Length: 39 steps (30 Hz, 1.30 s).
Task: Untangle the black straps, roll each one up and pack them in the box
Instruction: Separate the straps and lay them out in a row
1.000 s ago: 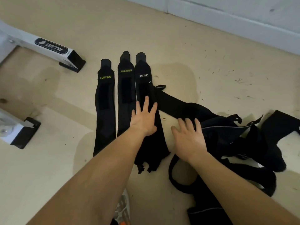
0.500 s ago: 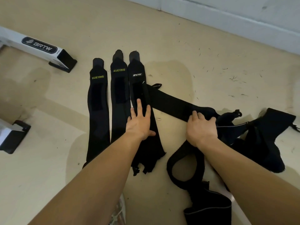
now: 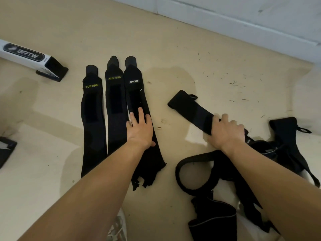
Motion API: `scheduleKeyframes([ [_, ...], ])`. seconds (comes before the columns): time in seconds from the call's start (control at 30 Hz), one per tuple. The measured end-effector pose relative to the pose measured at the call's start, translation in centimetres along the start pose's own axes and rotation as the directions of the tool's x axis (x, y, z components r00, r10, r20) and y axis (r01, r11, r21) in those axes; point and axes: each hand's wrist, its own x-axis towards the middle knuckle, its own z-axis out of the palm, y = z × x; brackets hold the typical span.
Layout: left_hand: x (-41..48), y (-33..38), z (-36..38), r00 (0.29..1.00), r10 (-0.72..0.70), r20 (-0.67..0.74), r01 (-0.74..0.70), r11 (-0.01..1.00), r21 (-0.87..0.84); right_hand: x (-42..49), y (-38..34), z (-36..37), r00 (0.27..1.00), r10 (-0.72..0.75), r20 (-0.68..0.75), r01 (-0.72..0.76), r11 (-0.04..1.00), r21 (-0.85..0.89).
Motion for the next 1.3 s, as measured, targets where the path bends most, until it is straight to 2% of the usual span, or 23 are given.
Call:
scheduleKeyframes([
  [0.1, 0.2, 1.0, -0.4, 0.997, 0.054, -0.048, -0.051, 0.996, 0.067, 1.4, -0.4, 0.7, 0.996, -0.092, -0.019, 0.091, 0.995, -0.042],
  [0.23, -0.3, 2.6, -1.0, 0.993, 0.092, -0.069, -0.095, 0.995, -0.035, 1.4, -0.6, 1.4, 0.988, -0.145, -0.056, 0.145, 0.989, 0.004],
  [0.27, -0.6, 3.2, -1.2, 0.991, 0.102, -0.087, -0.110, 0.990, -0.089, 1.3, -0.3, 1.4, 0.986, -0.152, -0.068, 0.155, 0.987, 0.036],
  [0.33, -0.9, 4.3, -1.7, 0.989, 0.105, -0.103, -0.128, 0.960, -0.251, 1.3, 0.5, 0.7, 0.987, -0.134, -0.085, 0.152, 0.950, 0.274],
  [0.37, -1.0, 4.9, -1.9, 0.992, 0.093, -0.081, -0.116, 0.922, -0.369, 1.2, 1.1, 0.1, 0.990, -0.113, -0.081, 0.137, 0.881, 0.452],
  [0.43, -1.2, 6.2, -2.6, 0.995, 0.094, 0.019, -0.063, 0.784, -0.618, 0.9, 2.3, -1.3, 0.992, -0.100, -0.074, 0.121, 0.662, 0.739],
  [0.5, -2.0, 7.7, -3.9, 0.982, 0.155, 0.106, -0.012, 0.615, -0.789, 0.0, 3.4, -2.9, 0.991, -0.101, -0.089, 0.125, 0.446, 0.886],
  [0.57, -3.3, 9.4, -5.9, 0.971, 0.215, 0.104, -0.007, 0.459, -0.889, -1.3, 4.3, -4.5, 0.991, -0.110, -0.078, 0.098, 0.189, 0.977],
  [0.67, -5.2, 11.6, -8.8, 0.964, 0.260, 0.046, -0.024, 0.260, -0.965, -3.1, 5.6, -6.4, 0.987, -0.155, -0.044, 0.019, -0.157, 0.987],
  [0.73, -6.3, 12.4, -10.3, 0.953, 0.301, 0.041, -0.019, 0.192, -0.981, -4.0, 6.5, -7.5, 0.986, -0.164, -0.006, -0.047, -0.318, 0.947],
  [0.8, -7.6, 12.5, -11.4, 0.932, 0.356, 0.063, -0.002, 0.181, -0.984, -4.8, 7.3, -8.7, 0.991, -0.132, 0.022, -0.076, -0.424, 0.902],
  [0.87, -8.8, 12.5, -12.2, 0.925, 0.378, 0.034, -0.062, 0.238, -0.969, -5.6, 8.1, -9.9, 0.997, -0.052, 0.056, -0.075, -0.498, 0.864],
  [0.9, -9.4, 12.5, -12.6, 0.927, 0.374, 0.000, -0.099, 0.245, -0.964, -6.2, 8.5, -10.6, 0.998, -0.011, 0.067, -0.063, -0.526, 0.848],
  [0.97, -10.6, 12.6, -13.7, 0.934, 0.354, -0.050, -0.123, 0.186, -0.975, -7.6, 8.9, -11.7, 0.998, 0.015, 0.057, -0.039, -0.565, 0.824],
  [1.03, -12.0, 12.6, -15.4, 0.942, 0.329, -0.067, -0.113, 0.125, -0.986, -9.4, 9.0, -12.8, 0.998, -0.044, 0.043, -0.060, -0.568, 0.821],
  [1.13, -13.8, 12.3, -17.9, 0.949, 0.308, -0.075, -0.097, 0.057, -0.994, -12.1, 8.8, -14.0, 0.988, -0.145, 0.060, -0.126, -0.507, 0.853],
  [1.2, -15.2, 12.0, -19.2, 0.950, 0.303, -0.081, -0.091, 0.020, -0.996, -13.7, 8.9, -14.8, 0.989, -0.139, 0.050, -0.106, -0.428, 0.898],
  [1.3, -17.3, 11.9, -20.6, 0.960, 0.264, -0.090, -0.060, -0.120, -0.991, -15.6, 9.5, -15.3, 0.989, -0.149, -0.024, -0.003, -0.178, 0.984],
])
